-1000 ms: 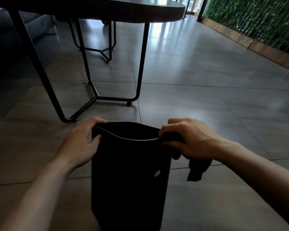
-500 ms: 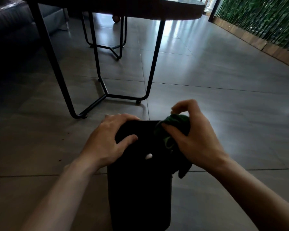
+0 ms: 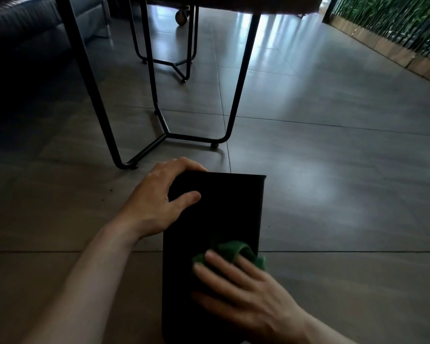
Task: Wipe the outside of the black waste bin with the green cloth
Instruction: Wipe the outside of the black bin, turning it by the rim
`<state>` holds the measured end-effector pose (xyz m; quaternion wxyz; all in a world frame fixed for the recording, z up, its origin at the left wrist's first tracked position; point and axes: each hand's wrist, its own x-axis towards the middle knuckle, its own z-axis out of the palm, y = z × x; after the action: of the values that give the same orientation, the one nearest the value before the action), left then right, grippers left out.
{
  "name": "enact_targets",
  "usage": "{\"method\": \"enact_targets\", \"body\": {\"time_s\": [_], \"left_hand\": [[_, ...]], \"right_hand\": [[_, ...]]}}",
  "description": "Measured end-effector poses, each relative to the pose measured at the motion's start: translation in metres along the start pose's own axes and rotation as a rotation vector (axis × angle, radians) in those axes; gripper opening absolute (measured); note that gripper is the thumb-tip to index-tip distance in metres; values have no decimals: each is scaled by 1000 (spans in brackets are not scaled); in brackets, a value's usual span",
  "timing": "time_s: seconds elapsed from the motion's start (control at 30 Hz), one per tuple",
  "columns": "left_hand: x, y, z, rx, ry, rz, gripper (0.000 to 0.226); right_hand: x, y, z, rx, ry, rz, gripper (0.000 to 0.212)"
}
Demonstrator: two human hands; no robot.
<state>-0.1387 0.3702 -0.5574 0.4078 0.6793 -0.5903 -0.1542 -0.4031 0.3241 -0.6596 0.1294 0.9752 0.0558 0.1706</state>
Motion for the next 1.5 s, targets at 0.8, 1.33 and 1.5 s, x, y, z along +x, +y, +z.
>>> {"method": "enact_targets", "body": {"time_s": [0.8, 1.33, 1.5], "left_hand": [[-4, 15, -5, -66, -82, -36, 26], [-6, 14, -6, -84, -116, -61, 32], [-6, 10, -5, -80, -95, -100, 36]], "right_hand": [[46, 58, -33, 98, 264, 403, 42], [45, 66, -41, 71, 274, 387, 40], [-6, 1, -9, -21, 122, 64, 34]]}}
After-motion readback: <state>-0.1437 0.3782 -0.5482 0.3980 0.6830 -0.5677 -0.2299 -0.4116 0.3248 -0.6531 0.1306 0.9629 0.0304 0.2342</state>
